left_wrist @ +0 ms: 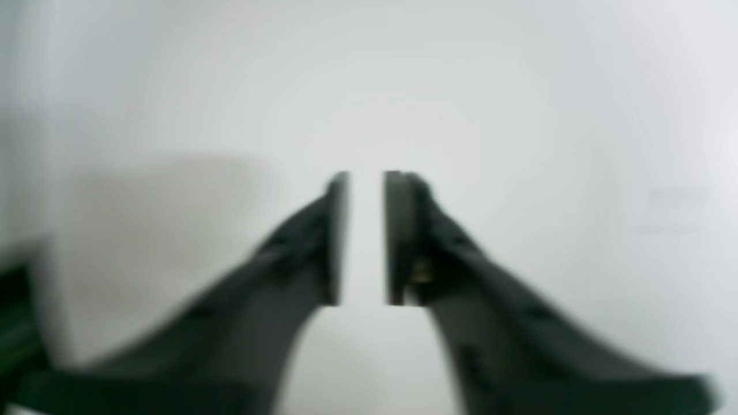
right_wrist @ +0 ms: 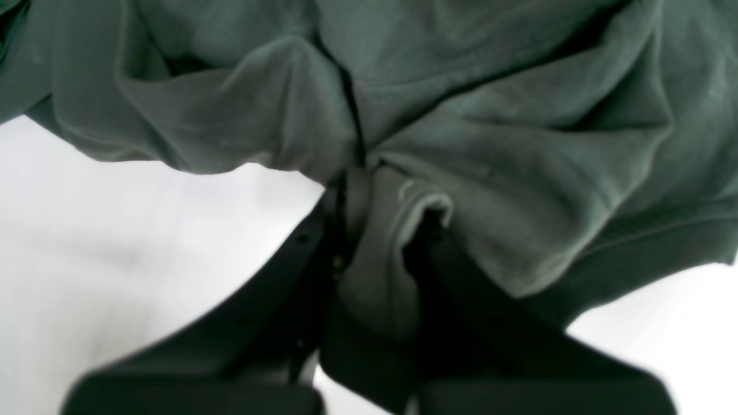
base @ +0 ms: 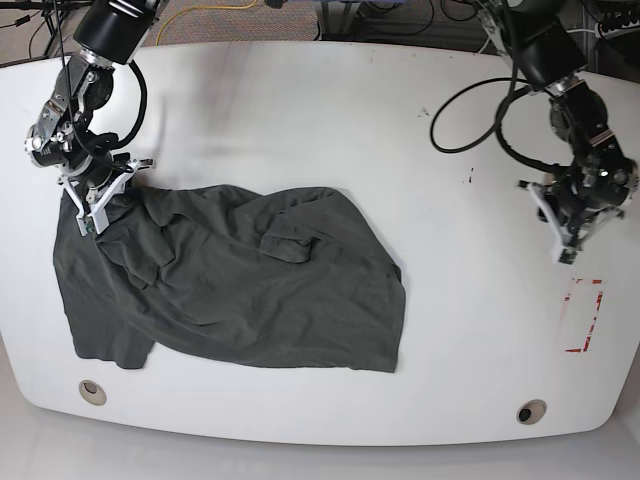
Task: Fold the T-shirt properly
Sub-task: 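Move the left gripper to the shirt's middle and grasp a fold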
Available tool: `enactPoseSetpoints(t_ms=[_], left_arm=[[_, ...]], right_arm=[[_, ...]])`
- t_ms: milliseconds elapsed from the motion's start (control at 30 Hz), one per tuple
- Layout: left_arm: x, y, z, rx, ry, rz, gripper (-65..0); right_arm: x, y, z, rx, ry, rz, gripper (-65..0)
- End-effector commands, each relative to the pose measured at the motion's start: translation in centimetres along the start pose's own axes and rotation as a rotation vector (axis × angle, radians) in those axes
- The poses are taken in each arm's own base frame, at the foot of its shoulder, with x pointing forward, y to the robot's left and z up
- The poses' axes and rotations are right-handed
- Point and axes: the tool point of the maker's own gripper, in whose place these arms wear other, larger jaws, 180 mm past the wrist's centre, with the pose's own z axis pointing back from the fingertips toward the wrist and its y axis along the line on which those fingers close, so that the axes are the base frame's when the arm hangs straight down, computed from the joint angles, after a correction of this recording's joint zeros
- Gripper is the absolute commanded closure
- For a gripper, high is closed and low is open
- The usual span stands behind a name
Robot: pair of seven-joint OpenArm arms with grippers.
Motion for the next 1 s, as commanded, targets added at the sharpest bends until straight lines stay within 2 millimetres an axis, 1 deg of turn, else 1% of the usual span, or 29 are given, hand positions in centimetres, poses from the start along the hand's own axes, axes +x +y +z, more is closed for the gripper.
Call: enactPoseSetpoints(t_ms=[0,67,100,133,167,233,267,300,500,567,667,833,967], left_arm=[[2.9,-1.5,0.3,-0.019,-0.073,-0.032,-25.4],[4.0,-4.4,-0.2,-0.076,-0.089,-0.065,-32.8],[4.5,-5.4,-0.3,-0.095,-0.1,-0.075,-35.1],[5.5,-6.5,-0.3,-0.115,-0.119,-0.091,-37.9],[6.2,-7.2,-0.3,-0.125,-0.13,-0.101,-39.0],[7.6,-8.8,-0.2,-0.157,-0.158,-0.118,-39.7],[8.0,-9.2,-0.1,-0.166,-0.167,-0.118,-39.9],[9.0,-10.3,0.0,-0.188,-0.187,-0.119,-40.1],[12.0,-14.7,-0.1,-0.289,-0.23,-0.133,-40.1],[12.6,-16.0,-0.4,-0.322,-0.224,-0.156,-40.1],[12.9,-17.5,-1.3,-0.364,-0.197,-0.187,-40.1],[12.6,-19.3,-3.0,-0.432,-0.168,-0.184,-40.1],[12.3,-20.7,-4.3,-0.487,-0.169,-0.159,-40.1]], right_arm=[[2.6,-0.5,1.1,-0.021,-0.073,0.036,0.0],[2.9,-0.3,1.2,-0.022,-0.081,0.043,0.0],[2.8,-0.1,1.2,-0.018,-0.083,0.04,0.0],[2.9,0.2,1.1,-0.013,-0.088,0.039,0.0],[2.9,0.3,1.0,-0.011,-0.088,0.037,0.0],[2.8,0.5,1.0,-0.007,-0.088,0.034,0.0],[2.9,0.6,0.9,-0.006,-0.09,0.033,0.0],[2.9,0.7,0.9,-0.004,-0.09,0.031,0.0],[3.0,0.8,0.8,0.001,-0.094,0.027,0.0],[2.9,1.0,0.7,0.006,-0.094,0.023,0.0],[2.9,1.5,0.4,0.015,-0.098,0.017,0.0],[3.0,1.7,0.3,0.02,-0.1,0.014,0.0],[3.4,1.7,0.3,0.02,-0.108,0.014,0.0]])
